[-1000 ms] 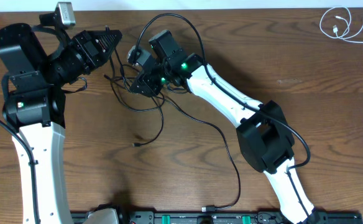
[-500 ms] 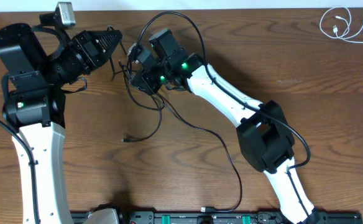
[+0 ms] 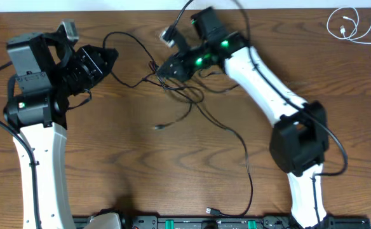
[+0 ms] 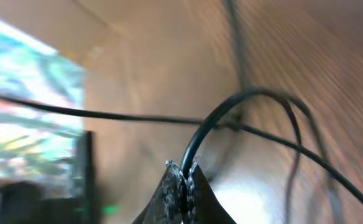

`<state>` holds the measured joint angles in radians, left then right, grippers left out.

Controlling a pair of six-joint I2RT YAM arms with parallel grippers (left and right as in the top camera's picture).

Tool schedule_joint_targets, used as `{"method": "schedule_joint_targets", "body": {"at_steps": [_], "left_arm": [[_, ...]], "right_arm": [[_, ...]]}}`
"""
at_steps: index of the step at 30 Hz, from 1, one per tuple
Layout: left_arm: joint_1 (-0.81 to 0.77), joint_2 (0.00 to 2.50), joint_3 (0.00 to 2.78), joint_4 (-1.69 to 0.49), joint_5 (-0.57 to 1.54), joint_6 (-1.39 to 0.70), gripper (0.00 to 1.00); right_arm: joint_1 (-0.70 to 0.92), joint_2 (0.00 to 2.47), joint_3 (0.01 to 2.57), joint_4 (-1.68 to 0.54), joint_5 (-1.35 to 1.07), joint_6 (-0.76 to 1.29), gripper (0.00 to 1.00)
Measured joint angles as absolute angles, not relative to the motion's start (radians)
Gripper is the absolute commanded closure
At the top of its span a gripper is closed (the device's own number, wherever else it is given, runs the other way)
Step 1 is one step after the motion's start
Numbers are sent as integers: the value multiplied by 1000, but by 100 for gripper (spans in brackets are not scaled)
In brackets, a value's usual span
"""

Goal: Untangle cables

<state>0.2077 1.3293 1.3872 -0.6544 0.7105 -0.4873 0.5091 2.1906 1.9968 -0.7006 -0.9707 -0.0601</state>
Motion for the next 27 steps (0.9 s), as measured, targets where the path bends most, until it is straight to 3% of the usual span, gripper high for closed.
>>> {"method": "schedule_joint_targets", "body": {"at_steps": [6, 10, 17, 27], "left_arm": [[207, 1364, 1387, -748, 567, -458, 66], [207, 1405, 1387, -805, 508, -449, 50], [205, 1534, 1387, -856, 470, -368, 44], [117, 1685, 1387, -796, 464, -241, 43]], "right_arm": [[474, 2169, 1998, -754, -1113, -72, 99], [467, 2169, 1997, -805, -1113, -74, 99], [427, 2125, 1996, -846, -1015, -69, 99], [410, 1763, 1994, -890, -813, -69, 99]]}}
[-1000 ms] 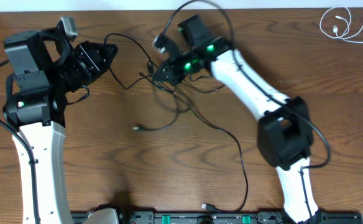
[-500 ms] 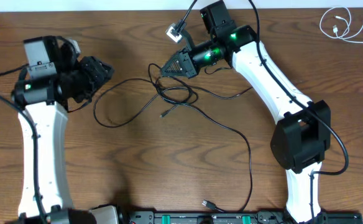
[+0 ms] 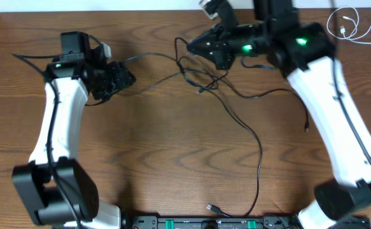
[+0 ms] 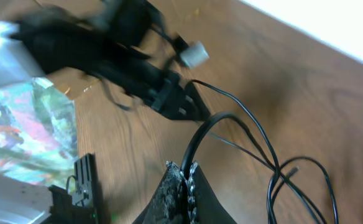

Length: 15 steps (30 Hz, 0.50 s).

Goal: Untangle cables

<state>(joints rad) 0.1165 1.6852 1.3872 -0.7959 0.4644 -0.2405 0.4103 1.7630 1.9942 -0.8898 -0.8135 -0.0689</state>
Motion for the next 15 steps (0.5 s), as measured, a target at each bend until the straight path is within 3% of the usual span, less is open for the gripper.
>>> {"method": "schedule_joint_targets", "body": {"at_steps": [15], "left_arm": [[113, 1895, 1387, -735, 464, -200, 44]], "right_arm": [[342, 1666, 1994, -1030, -762, -73, 99]]}}
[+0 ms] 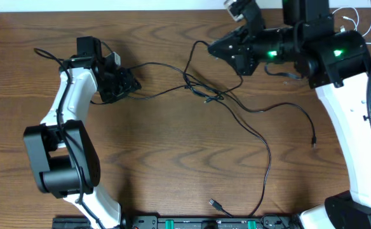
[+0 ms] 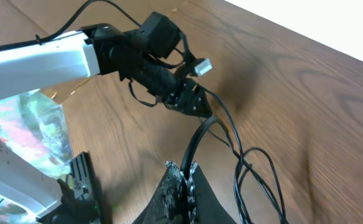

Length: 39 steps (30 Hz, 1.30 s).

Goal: Untangle cables

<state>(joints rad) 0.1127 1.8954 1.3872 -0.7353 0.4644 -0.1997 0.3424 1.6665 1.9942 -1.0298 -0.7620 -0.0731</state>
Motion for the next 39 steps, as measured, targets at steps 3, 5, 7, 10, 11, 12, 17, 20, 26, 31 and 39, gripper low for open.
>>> {"method": "schedule_joint_targets", "body": {"at_steps": [3, 5, 7, 10, 11, 12, 17, 20, 26, 31, 39], "left_arm": [[113, 1923, 1387, -725, 457, -183, 44], [112, 1942, 1387, -716, 429, -178, 44], [112, 1956, 1387, -712, 393, -178, 44], [112, 1981, 1387, -709, 337, -175, 44], [112, 1991, 1387, -709, 316, -175, 44], [112, 2002, 1387, -709, 300, -175, 44], [110, 2023, 1387, -699, 257, -175, 44], [108, 2024, 1387, -696, 231, -182, 44], [110, 2024, 1387, -694, 146, -187, 44], [110, 2024, 1387, -694, 88, -187, 46], [110, 2024, 1387, -688, 100, -180, 74]], "right_arm": [[325, 1666, 1994, -1035, -762, -73, 99], [318, 1665, 1994, -1036, -763, -73, 99], [299, 1657, 1994, -1036, -763, -73, 99], [237, 1632, 1994, -1036, -765, -73, 99], [203, 1618, 1994, -1035, -765, -73, 99], [163, 1601, 1994, -1033, -765, -73, 99], [-79, 1521, 1994, -1008, -769, -68, 99], [-205, 1497, 1994, -984, -773, -52, 99], [-392, 1500, 1994, -974, -762, -32, 99], [-476, 1505, 1994, -991, -728, -27, 99], [-435, 1547, 1994, -1149, -726, -86, 96]]}}
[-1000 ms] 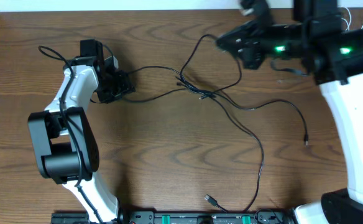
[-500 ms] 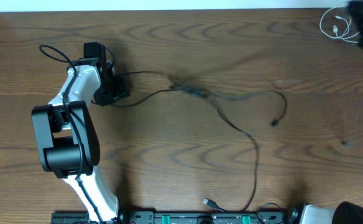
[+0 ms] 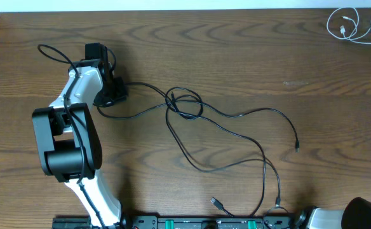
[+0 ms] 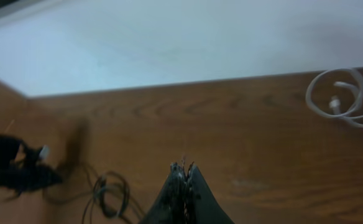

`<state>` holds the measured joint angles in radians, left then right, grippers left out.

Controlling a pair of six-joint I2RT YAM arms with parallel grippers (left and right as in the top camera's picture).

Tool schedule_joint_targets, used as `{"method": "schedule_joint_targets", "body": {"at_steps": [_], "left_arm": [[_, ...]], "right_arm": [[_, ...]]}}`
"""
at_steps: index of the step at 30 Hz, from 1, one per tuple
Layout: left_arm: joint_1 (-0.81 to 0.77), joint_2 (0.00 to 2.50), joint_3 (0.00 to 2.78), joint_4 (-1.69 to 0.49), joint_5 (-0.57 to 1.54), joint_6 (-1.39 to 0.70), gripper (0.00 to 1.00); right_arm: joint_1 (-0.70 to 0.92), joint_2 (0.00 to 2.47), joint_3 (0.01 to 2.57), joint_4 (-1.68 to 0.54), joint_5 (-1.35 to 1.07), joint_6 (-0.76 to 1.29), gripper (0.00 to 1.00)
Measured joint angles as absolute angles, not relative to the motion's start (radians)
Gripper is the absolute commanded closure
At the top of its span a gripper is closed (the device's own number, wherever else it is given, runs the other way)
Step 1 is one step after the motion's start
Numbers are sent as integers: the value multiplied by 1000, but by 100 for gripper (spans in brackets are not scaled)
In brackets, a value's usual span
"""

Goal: Untangle cables

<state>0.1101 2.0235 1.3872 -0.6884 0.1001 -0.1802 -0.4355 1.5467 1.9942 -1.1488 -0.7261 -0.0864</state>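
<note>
Black cables (image 3: pixel 236 121) lie spread over the wooden table, with a small looped knot (image 3: pixel 184 104) left of centre; the knot (image 4: pixel 110 194) also shows in the right wrist view. My left gripper (image 3: pixel 111 94) rests at the far left, shut on the black cable where two strands run out of it. My right gripper (image 4: pixel 183 167) is shut with nothing between its fingers, high above the table's back right. Only a dark bit of the right arm shows at the overhead edge.
A coiled white cable (image 3: pixel 345 25) lies in the back right corner, also visible as the white cable (image 4: pixel 343 99) from the wrist. One plug (image 3: pixel 217 203) lies near the front edge and a loose end (image 3: pixel 296 147) at right. A black loop (image 3: pixel 49 52) trails behind the left arm.
My right gripper no longer holds the black cable and has moved off to the back right corner, almost out of the overhead view. The cables have dropped flat on the table.
Both grippers held strands of a tight tangle at the back centre. At each later moment the arms stood farther apart and the cables were more spread out. Now the right gripper is empty, the left still holds, and one small knot is left.
</note>
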Motion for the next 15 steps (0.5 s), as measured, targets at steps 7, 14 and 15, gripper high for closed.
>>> {"method": "schedule_joint_targets", "body": {"at_steps": [7, 14, 15], "left_arm": [[104, 1884, 1387, -679, 169, -183, 72], [52, 1556, 1396, -691, 188, -187, 59], [31, 1530, 1399, -702, 189, -190, 59]], "right_arm": [[-322, 1554, 1994, -1177, -725, -138, 71], [-232, 1554, 1994, -1196, -664, -167, 56], [-230, 1554, 1994, -1200, -653, -168, 55]]}}
